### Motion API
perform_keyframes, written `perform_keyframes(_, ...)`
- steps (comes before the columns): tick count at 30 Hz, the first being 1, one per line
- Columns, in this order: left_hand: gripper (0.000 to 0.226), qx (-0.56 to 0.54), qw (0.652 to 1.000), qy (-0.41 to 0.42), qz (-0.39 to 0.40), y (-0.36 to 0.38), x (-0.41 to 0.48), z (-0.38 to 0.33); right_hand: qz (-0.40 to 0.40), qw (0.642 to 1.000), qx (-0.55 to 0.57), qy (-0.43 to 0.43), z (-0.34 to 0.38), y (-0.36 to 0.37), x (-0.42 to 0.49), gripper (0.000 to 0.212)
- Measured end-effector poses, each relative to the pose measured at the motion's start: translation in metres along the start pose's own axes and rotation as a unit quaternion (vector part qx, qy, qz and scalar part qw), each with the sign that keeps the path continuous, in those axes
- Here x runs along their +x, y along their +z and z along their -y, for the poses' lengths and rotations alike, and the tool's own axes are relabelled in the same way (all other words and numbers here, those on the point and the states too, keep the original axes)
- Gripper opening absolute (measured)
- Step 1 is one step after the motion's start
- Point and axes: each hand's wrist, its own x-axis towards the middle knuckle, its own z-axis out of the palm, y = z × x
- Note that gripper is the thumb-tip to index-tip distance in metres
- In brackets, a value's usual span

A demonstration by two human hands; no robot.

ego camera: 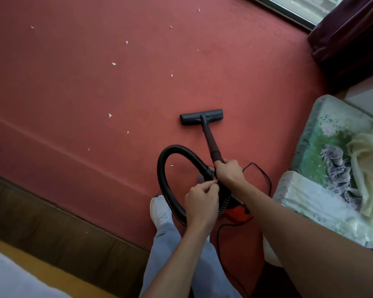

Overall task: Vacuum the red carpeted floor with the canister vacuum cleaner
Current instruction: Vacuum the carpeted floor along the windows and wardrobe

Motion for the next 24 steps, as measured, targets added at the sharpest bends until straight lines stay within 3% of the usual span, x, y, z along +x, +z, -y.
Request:
perform_keyframes(7, 0.029, -0.030, 0.999, 0.001, -0.016, 0.009, -0.005, 0.012, 0.009, 0.998, -0.054, -0.019, -0.006, -0.006, -0.002, 0.032)
perform_keyframes(11, 0.047, -0.078, 0.996, -0.034, -0.009, 0.021, -0.021, 0.042, 0.032, 0.994, -0.101, -0.033, -0.034, -0.013, -0.026, 0.030)
perform_keyframes(21, 0.029, -0.147, 0.987, -0.064, -0.018, 0.031, -0.067, 0.064, 0.049, 0.984, -0.167, -0.045, -0.070, -0.021, -0.059, 0.032)
perform_keyframes(24, 0.023, -0.191, 0.979, -0.069, -0.005, 0.033, -0.078, 0.066, 0.039, 0.980, -0.194, -0.037, -0.071, -0.025, -0.065, 0.042)
